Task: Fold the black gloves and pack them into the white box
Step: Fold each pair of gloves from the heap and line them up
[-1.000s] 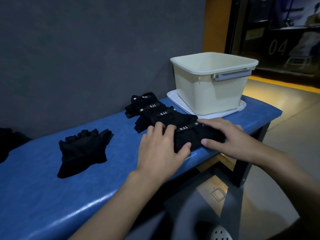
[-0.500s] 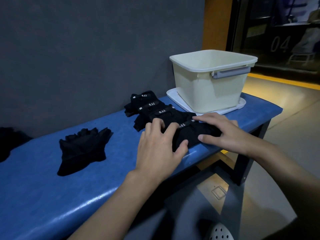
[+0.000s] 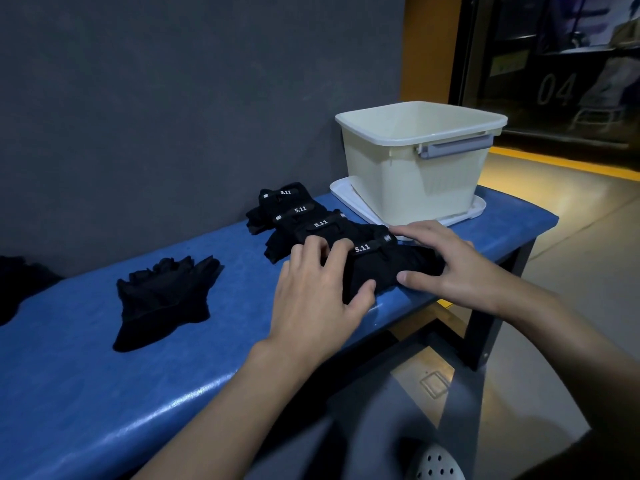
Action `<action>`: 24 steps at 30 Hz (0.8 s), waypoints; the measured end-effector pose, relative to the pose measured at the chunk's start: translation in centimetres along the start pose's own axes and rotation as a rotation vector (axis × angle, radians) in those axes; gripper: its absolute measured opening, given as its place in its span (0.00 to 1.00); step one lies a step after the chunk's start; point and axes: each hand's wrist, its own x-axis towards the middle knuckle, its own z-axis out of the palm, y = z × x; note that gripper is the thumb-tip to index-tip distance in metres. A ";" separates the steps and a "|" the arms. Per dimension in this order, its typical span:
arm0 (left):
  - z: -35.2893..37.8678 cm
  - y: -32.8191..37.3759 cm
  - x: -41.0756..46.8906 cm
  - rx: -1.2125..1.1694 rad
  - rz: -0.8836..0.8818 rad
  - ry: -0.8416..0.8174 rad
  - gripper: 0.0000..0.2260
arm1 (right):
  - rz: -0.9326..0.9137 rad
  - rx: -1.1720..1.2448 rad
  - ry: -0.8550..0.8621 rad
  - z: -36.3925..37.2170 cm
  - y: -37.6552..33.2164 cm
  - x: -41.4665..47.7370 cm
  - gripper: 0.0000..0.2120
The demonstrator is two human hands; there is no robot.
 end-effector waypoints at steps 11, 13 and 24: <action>0.1 -0.5 0.0 0.096 -0.041 -0.016 0.21 | -0.008 -0.106 0.006 1.1 -0.3 1.4 0.28; 0.1 -0.7 0.1 0.116 -0.058 -0.020 0.22 | -0.006 -0.115 0.001 1.3 -0.3 1.7 0.28; -0.3 -0.4 -0.1 0.049 -0.041 -0.024 0.23 | 0.002 -0.047 0.006 0.8 -0.6 0.8 0.33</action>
